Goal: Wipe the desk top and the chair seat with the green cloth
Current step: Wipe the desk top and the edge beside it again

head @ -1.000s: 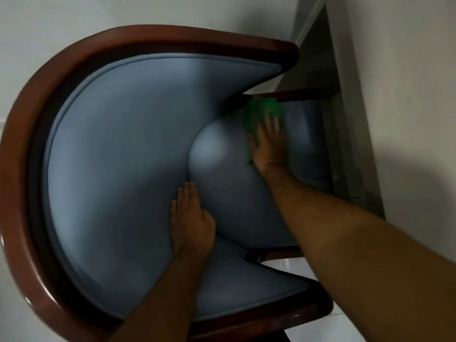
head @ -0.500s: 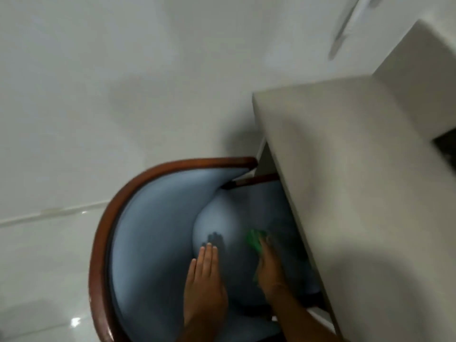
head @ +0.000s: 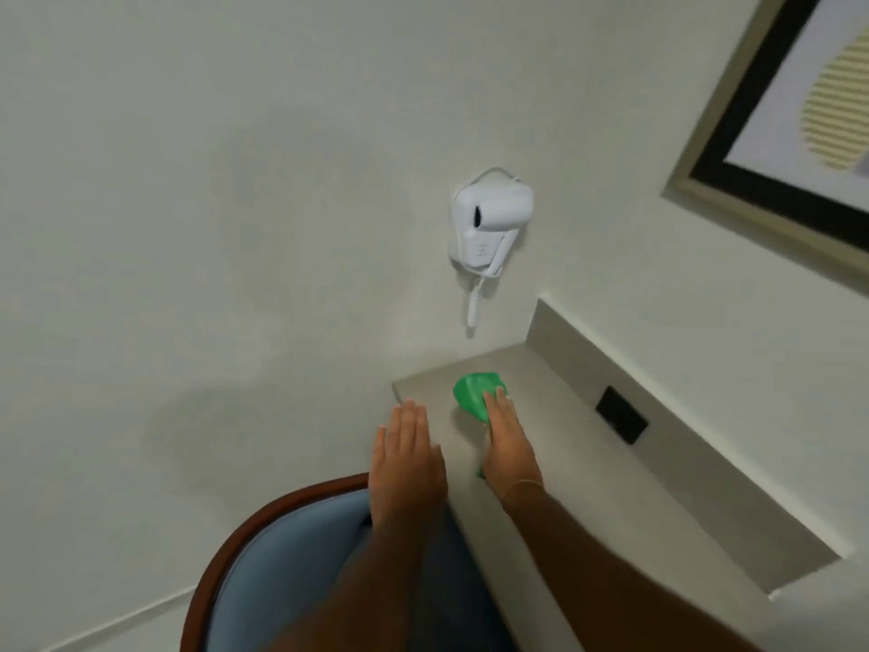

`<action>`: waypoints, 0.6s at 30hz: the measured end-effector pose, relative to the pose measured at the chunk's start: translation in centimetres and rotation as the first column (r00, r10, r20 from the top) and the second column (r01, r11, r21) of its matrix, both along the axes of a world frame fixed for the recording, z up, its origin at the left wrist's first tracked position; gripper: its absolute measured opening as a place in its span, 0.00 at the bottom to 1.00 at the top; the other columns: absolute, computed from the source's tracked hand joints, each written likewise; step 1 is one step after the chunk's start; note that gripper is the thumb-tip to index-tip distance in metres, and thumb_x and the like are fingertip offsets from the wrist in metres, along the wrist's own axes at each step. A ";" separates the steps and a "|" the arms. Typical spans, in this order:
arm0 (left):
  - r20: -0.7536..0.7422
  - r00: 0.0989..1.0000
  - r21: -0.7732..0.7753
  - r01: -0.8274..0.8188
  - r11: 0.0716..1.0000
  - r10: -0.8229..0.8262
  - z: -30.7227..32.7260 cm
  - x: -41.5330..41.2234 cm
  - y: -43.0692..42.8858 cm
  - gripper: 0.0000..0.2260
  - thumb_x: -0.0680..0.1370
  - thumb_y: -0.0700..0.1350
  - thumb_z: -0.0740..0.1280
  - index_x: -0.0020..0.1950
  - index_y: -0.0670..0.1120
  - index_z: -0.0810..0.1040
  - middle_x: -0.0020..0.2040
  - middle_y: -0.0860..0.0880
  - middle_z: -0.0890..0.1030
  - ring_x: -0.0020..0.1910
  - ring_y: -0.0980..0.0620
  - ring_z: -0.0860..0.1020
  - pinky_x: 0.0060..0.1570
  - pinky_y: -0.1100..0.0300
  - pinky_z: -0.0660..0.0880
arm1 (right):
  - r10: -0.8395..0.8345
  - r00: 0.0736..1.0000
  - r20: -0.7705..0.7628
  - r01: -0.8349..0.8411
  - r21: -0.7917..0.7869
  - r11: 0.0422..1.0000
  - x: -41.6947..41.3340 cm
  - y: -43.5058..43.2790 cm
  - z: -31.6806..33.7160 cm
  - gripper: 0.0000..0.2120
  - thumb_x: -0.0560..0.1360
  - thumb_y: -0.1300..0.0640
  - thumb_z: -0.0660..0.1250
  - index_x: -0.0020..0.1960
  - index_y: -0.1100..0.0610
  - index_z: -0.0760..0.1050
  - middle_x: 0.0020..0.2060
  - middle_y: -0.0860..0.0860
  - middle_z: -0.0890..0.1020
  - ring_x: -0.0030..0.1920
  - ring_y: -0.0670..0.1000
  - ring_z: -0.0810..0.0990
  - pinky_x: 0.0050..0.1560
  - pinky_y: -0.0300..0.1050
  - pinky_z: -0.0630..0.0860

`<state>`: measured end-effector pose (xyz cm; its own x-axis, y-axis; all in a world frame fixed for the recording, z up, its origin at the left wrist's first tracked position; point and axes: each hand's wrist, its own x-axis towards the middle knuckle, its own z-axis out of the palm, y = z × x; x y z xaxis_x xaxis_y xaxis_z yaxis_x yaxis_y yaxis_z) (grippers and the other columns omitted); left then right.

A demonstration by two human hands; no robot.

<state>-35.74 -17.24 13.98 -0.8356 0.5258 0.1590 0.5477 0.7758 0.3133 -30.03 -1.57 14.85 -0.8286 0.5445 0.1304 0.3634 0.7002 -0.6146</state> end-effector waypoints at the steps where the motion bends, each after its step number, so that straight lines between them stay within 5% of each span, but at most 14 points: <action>1: -0.013 1.000 -0.001 -0.003 1.000 0.003 1.2 0.0 0.9 0.30 0.87 0.53 0.47 0.88 0.45 0.47 0.89 0.46 0.48 0.88 0.47 0.45 0.85 0.47 0.42 | -0.008 1.000 -0.026 0.008 0.014 1.000 0.1 0.7 1.4 0.31 0.82 0.70 0.56 0.82 0.57 0.56 0.84 0.55 0.54 0.84 0.54 0.50 0.78 0.37 0.43; 11: -0.021 0.995 -0.054 0.099 0.994 -0.100 2.0 9.9 9.8 0.30 0.86 0.55 0.42 0.87 0.47 0.41 0.88 0.48 0.41 0.87 0.50 0.39 0.85 0.48 0.40 | 0.035 0.998 -0.060 -0.030 0.081 0.996 10.3 8.4 2.3 0.29 0.84 0.64 0.57 0.83 0.54 0.54 0.84 0.52 0.51 0.84 0.53 0.48 0.84 0.48 0.54; 18: 0.036 0.985 -0.074 0.173 0.982 -0.171 -2.7 19.5 16.1 0.30 0.87 0.54 0.45 0.87 0.47 0.45 0.88 0.48 0.46 0.87 0.50 0.43 0.85 0.49 0.42 | -0.048 0.998 0.035 0.049 -0.009 0.999 22.1 13.7 -2.4 0.29 0.85 0.63 0.57 0.83 0.54 0.53 0.84 0.51 0.51 0.84 0.52 0.49 0.82 0.44 0.53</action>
